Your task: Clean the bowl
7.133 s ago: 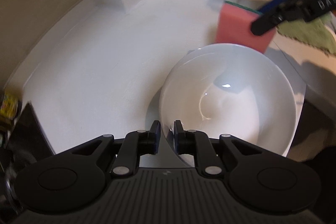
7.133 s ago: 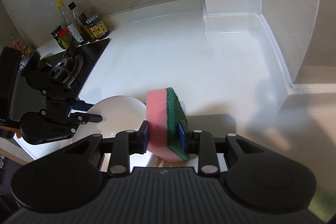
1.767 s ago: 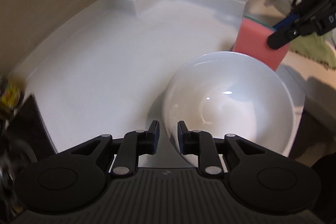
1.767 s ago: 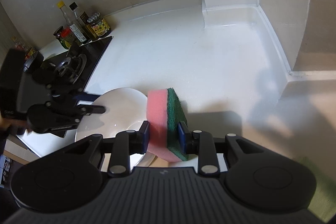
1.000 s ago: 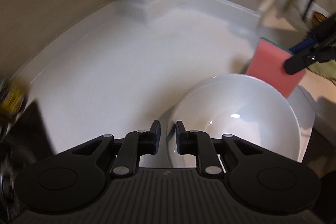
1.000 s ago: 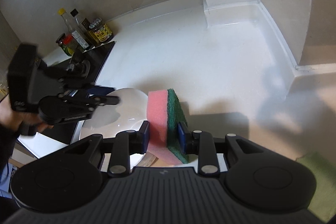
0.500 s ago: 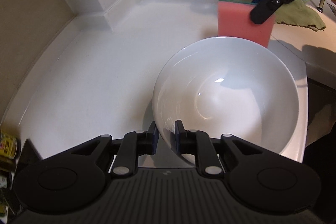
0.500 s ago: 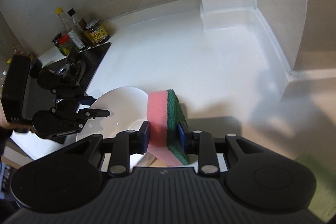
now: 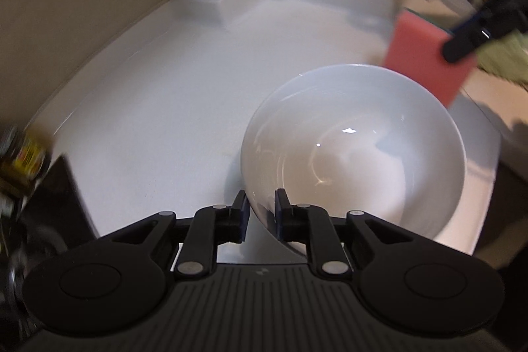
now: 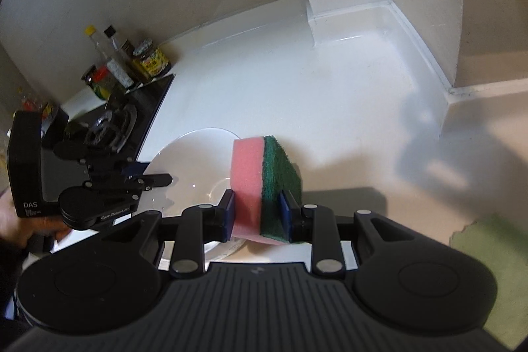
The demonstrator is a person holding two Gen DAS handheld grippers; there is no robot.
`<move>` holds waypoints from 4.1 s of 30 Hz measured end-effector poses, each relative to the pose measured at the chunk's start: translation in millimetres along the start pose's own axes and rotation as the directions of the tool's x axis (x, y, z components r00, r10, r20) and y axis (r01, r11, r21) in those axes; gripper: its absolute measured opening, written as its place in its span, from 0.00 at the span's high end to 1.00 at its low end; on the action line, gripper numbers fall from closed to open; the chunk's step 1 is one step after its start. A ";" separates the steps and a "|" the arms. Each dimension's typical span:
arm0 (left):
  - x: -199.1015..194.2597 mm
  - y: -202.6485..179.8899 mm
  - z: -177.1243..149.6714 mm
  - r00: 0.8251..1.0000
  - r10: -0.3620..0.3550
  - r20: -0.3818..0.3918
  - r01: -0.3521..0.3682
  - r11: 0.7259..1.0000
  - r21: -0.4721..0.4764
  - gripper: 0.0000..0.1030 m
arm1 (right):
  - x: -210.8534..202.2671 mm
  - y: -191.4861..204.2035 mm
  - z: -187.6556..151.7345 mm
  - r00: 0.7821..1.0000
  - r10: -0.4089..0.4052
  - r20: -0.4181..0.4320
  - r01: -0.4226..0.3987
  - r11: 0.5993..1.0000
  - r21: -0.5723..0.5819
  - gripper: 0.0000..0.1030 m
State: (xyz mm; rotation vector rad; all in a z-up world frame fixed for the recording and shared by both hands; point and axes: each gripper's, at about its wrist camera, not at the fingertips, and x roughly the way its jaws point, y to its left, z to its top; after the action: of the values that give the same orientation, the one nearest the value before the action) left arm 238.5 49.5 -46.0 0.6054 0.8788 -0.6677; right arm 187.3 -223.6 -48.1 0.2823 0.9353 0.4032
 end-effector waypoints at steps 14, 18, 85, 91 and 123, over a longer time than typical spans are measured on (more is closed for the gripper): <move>-1.0 22.6 2.6 0.999 -0.023 -0.036 0.011 0.955 -0.296 0.76 | 12.6 3.6 16.1 1.000 0.005 -0.013 -0.005 0.999 -0.045 0.76; -2.5 10.8 -8.1 0.999 -0.021 -0.043 0.008 0.957 -0.289 0.85 | 6.9 10.0 7.7 1.000 -0.004 -0.018 0.003 0.998 -0.058 0.76; -8.1 9.4 1.6 0.998 -0.026 -0.052 0.011 0.961 -0.275 0.89 | 1.3 15.1 -0.8 0.999 -0.012 -0.036 0.008 0.994 -0.110 0.76; -0.9 1.4 19.5 0.998 -0.062 -0.029 0.065 0.992 0.105 0.86 | 10.6 14.3 13.4 0.999 -0.050 -0.019 0.047 0.991 -0.126 0.76; -25.3 5.9 -10.0 0.992 0.053 -0.111 -0.089 0.933 -0.350 0.82 | 12.7 16.2 4.5 1.000 -0.026 0.011 0.027 0.996 -0.085 0.76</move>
State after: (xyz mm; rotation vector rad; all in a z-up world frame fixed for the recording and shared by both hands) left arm 226.2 67.4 -28.5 0.3449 1.0365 -0.4005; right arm 194.2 -203.7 -48.1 0.1941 0.9090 0.4160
